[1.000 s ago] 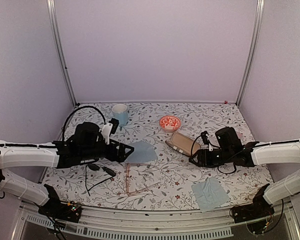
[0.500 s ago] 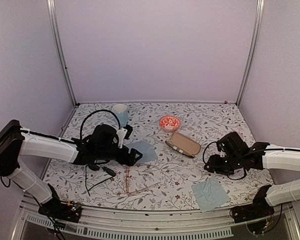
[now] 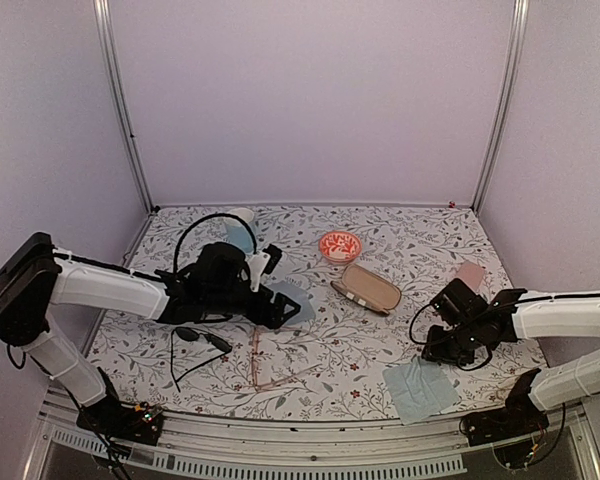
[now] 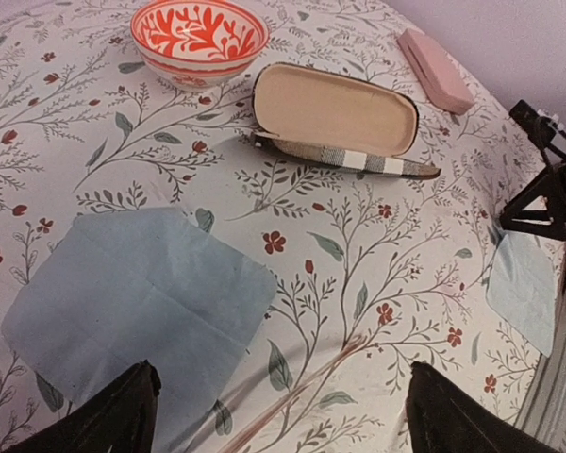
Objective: Organize the sunglasses
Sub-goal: Move the glasses cleaning cloth to the center of the board.
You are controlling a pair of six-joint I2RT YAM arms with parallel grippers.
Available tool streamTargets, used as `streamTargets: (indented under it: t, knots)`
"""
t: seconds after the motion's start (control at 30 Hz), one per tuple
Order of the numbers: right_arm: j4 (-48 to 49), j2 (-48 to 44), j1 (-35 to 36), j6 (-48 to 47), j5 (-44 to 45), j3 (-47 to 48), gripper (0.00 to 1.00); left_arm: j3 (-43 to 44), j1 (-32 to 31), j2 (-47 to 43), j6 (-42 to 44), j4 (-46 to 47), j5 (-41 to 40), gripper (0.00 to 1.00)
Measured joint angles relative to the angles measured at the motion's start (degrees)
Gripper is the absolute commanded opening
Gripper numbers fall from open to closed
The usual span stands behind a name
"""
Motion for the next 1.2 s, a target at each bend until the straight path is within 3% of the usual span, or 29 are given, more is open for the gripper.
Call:
streamTargets:
  t: [0.67,0.83,1.0,1.1,1.2]
  knots:
    - [1.6,8.8,5.0,-2.2,1.6,5.4,0.01,-0.1,0.0,0.3,0.6,0.0,0.3,0.92]
    - [4.2,16.3,6.9,-7.7,0.3,12.2,0.00,-1.4,0.0,-1.5,1.0,-0.1,-1.8,0.93]
    - [7.7,29.4,10.3,-16.7,-2.5,25.6,0.01,-2.4,0.0,-5.2,1.2,-1.1,-5.4,0.93]
    - [8.9,35.4,12.3,-21.3,-4.2,32.2,0.05,-2.7,0.0,-6.9,1.2,-1.6,-7.1,0.93]
    - [9.9,39.5,13.6,-25.2,-5.4,36.5,0.17,-3.2,0.1,-8.2,1.1,-2.2,-8.4,0.93]
